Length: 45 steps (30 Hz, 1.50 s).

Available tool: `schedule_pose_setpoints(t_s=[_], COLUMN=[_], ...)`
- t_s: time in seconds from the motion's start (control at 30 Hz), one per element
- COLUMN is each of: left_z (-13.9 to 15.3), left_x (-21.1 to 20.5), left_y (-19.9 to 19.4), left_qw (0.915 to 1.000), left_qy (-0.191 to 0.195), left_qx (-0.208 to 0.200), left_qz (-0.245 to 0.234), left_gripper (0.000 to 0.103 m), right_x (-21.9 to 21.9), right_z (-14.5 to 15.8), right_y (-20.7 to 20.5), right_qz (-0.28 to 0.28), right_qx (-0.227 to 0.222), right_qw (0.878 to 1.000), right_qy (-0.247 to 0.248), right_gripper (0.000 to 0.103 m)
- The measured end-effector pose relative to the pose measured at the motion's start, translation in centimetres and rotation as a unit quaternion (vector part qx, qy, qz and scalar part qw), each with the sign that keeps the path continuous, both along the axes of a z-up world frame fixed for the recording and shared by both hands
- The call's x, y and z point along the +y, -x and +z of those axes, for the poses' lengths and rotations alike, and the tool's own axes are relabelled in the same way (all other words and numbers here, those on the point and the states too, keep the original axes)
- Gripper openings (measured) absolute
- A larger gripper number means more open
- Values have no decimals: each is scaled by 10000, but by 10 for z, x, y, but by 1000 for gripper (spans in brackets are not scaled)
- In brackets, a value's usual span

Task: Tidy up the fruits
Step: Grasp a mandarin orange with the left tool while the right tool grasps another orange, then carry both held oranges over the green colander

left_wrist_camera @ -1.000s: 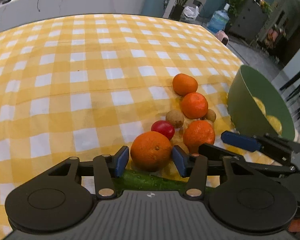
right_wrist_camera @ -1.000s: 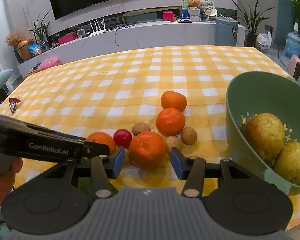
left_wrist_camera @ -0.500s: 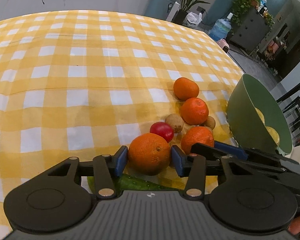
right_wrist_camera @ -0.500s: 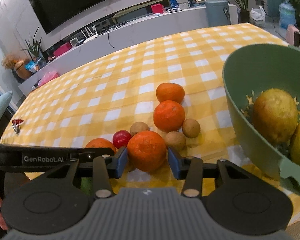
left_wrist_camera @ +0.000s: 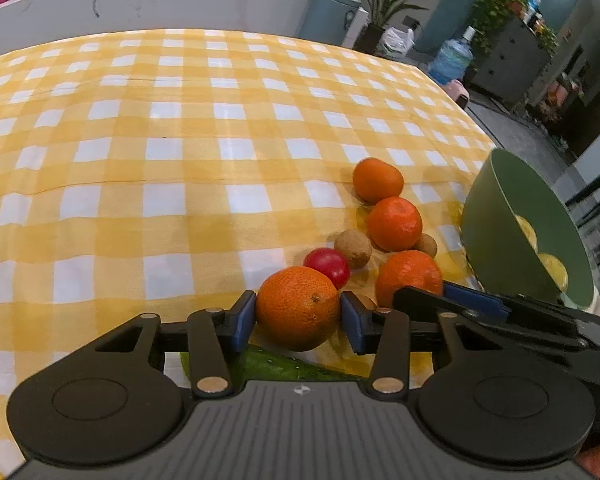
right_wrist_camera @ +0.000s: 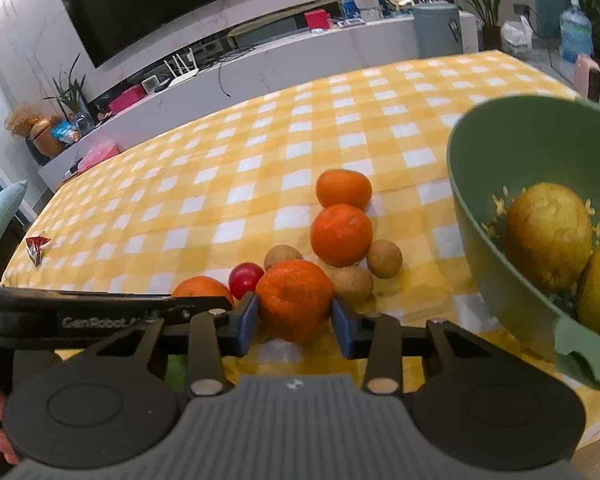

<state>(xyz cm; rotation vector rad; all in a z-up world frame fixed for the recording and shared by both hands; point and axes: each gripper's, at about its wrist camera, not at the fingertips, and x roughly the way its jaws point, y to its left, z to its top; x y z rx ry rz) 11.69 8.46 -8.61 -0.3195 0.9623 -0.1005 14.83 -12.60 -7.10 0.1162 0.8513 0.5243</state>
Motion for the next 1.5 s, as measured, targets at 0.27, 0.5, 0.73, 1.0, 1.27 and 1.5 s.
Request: schedule_pose_setpoints(t_s=[0.27, 0.5, 0.73, 1.0, 1.27, 1.5], left_z=[26, 58, 89, 116, 122, 106], left_x=[1, -11, -39, -89, -138, -173], left_y=[17, 35, 45, 35, -2, -48], left_qw=[9995, 9986, 9965, 9905, 9832, 9817], left_qy=[76, 27, -89, -274, -269, -271], left_qx=[-215, -491, -829, -1131, -1138, -826], left_qz=[195, 185, -110, -727, -1403, -1692], left_gripper=[51, 51, 51, 51, 51, 51], right_x=[-14, -29, -60, -107, -161, -179], right_z=[23, 53, 82, 112, 123, 107], right_y=[18, 39, 57, 62, 33, 2], right_qz=[-4, 72, 92, 77, -115, 23], right_qx=[-251, -617, -907, -1071, -886, -740], right_qw=[9997, 9980, 9958, 9941, 9950, 9926], right_qy=[-43, -127, -62, 130, 440, 966], right_gripper=[36, 36, 36, 36, 36, 36])
